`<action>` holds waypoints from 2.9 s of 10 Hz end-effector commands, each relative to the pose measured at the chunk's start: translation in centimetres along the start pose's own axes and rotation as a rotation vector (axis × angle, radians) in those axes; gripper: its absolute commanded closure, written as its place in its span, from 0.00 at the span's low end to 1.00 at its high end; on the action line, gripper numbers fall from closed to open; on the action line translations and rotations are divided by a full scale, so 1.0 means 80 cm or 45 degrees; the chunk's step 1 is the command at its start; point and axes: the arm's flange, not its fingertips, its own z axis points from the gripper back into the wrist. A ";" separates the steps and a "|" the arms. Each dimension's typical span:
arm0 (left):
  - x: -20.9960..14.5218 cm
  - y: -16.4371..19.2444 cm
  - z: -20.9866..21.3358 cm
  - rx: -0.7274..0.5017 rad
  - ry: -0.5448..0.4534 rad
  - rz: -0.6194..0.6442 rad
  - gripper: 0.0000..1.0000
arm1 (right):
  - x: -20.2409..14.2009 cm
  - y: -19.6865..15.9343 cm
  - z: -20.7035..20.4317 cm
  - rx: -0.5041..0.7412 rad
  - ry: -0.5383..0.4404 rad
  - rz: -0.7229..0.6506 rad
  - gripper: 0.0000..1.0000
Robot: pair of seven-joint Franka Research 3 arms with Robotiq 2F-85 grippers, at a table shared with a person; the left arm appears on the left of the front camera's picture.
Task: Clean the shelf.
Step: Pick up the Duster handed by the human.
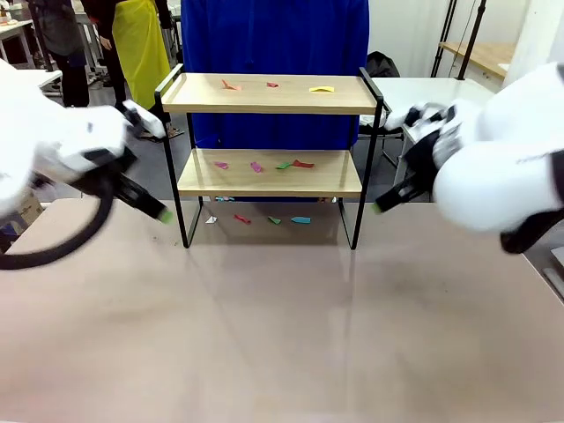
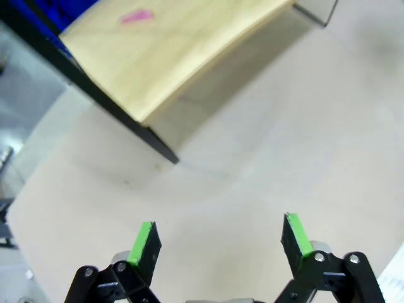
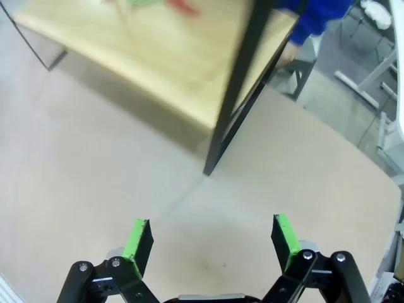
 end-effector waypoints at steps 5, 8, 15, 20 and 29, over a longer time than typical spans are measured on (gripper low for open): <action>-0.067 0.178 0.059 -0.434 -0.297 -0.422 0.00 | -0.060 -0.171 0.028 0.438 -0.322 0.271 0.00; -0.080 0.198 0.041 -0.428 -0.481 -0.414 0.00 | -0.073 -0.188 0.000 0.532 -0.418 0.222 0.00; -0.090 0.207 0.042 -0.409 -0.408 -0.425 0.00 | -0.071 -0.219 0.011 0.451 -0.348 0.266 0.00; -0.103 0.293 -0.005 -0.640 -0.844 -0.565 0.00 | -0.069 -0.332 -0.053 0.656 -0.625 0.377 0.00; -0.139 0.356 -0.047 -0.804 -1.007 -0.602 0.00 | -0.125 -0.378 -0.099 0.679 -0.737 0.412 0.00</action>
